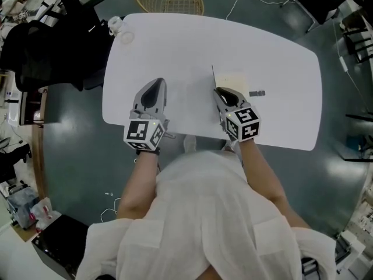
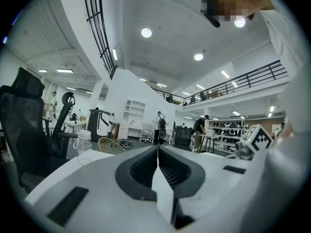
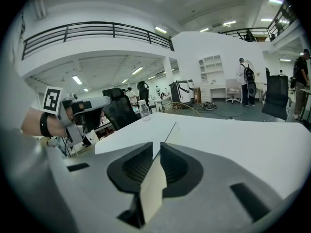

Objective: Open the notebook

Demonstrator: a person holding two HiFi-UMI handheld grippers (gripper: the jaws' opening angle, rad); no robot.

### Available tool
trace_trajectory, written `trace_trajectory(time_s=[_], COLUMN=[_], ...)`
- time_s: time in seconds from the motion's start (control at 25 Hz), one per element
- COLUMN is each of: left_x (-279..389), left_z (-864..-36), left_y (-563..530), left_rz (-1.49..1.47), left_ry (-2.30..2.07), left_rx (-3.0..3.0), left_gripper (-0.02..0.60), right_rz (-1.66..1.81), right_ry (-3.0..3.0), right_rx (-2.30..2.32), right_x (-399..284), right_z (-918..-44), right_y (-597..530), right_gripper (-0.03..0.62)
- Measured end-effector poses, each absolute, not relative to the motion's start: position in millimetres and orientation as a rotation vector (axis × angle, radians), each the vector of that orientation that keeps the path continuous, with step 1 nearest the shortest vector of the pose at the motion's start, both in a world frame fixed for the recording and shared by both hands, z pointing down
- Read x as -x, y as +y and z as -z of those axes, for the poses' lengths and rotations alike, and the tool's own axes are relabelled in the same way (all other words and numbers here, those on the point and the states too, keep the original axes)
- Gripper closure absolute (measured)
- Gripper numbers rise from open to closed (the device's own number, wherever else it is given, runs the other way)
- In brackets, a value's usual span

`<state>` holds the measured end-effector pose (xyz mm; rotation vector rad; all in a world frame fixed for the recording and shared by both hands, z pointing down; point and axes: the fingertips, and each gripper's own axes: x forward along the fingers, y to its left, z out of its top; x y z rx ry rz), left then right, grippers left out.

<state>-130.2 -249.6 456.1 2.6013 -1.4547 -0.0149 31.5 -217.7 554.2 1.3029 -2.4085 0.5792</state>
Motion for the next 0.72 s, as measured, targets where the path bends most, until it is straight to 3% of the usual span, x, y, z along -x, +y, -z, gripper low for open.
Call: trace_trajectory(time_s=[0.72], left_x=[179], left_z=[-466], left_y=[-234], left_rz=[-0.025], left_ry=[-1.541], left_rx=[-2.544], left_gripper=[0.566], right_rz=[-0.657], right_ry=[-2.408], right_rx=[-1.109], right_x=[37], right_z=[-599], right_y=[-217], right_gripper=[0.523])
